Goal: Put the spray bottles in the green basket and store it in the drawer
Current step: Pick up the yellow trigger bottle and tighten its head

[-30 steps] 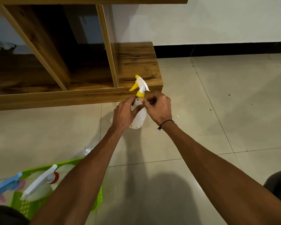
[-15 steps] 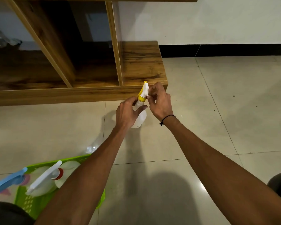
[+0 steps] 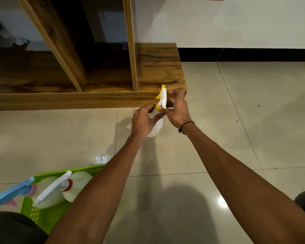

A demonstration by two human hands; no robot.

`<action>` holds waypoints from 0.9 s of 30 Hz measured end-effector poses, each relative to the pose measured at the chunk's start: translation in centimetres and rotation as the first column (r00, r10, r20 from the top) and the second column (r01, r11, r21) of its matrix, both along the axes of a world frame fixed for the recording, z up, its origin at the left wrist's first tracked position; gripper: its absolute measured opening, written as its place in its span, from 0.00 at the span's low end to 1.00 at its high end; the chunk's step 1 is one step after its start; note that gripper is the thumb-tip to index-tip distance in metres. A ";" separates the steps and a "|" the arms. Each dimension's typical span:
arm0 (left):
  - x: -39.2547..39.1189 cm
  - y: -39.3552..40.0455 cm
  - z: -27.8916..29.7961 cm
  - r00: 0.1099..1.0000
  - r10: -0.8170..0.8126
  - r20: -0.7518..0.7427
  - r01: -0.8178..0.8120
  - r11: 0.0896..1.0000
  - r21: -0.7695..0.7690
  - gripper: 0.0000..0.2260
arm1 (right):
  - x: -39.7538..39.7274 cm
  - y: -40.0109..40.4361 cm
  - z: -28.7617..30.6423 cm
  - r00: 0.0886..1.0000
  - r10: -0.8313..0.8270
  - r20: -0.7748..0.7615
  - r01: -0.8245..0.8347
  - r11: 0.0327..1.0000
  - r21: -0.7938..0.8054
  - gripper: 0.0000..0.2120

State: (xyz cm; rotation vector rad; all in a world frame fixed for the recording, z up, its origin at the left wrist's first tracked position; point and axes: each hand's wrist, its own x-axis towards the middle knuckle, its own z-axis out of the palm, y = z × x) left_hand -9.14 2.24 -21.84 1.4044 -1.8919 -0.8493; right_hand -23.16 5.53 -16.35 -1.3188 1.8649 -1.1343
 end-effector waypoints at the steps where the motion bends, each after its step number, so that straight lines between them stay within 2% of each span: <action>1: 0.1 -0.2 0.0 1.000 -0.019 -0.006 0.019 1.000 0.021 0.19 | 0.0 0.0 0.0 0.999 0.025 -0.021 -0.025 1.000 0.002 0.30; 7: 1.1 -0.9 0.1 0.983 -0.114 -0.146 0.140 0.973 0.183 0.14 | -0.3 -0.1 -0.3 0.979 0.139 -0.148 -0.142 0.990 -0.010 0.27; 13: 2.5 -1.0 0.2 0.952 -0.156 -0.261 0.252 0.886 0.389 0.21 | 0.5 -0.1 0.2 0.961 0.232 -0.151 -0.232 0.973 0.018 0.32; 16: 2.7 -0.9 0.2 0.950 -0.182 -0.254 0.268 0.891 0.367 0.19 | 1.1 0.1 0.3 0.958 0.237 -0.163 -0.236 0.971 0.024 0.35; 20: 2.5 -0.7 0.0 0.961 -0.196 -0.194 0.252 0.912 0.324 0.18 | 2.1 0.4 0.0 0.947 0.196 -0.256 -0.204 0.979 -0.006 0.30; 27: 2.5 -0.5 0.2 0.958 -0.216 -0.190 0.274 0.887 0.373 0.22 | 1.6 0.7 0.6 0.942 0.246 -0.228 -0.246 0.969 0.027 0.24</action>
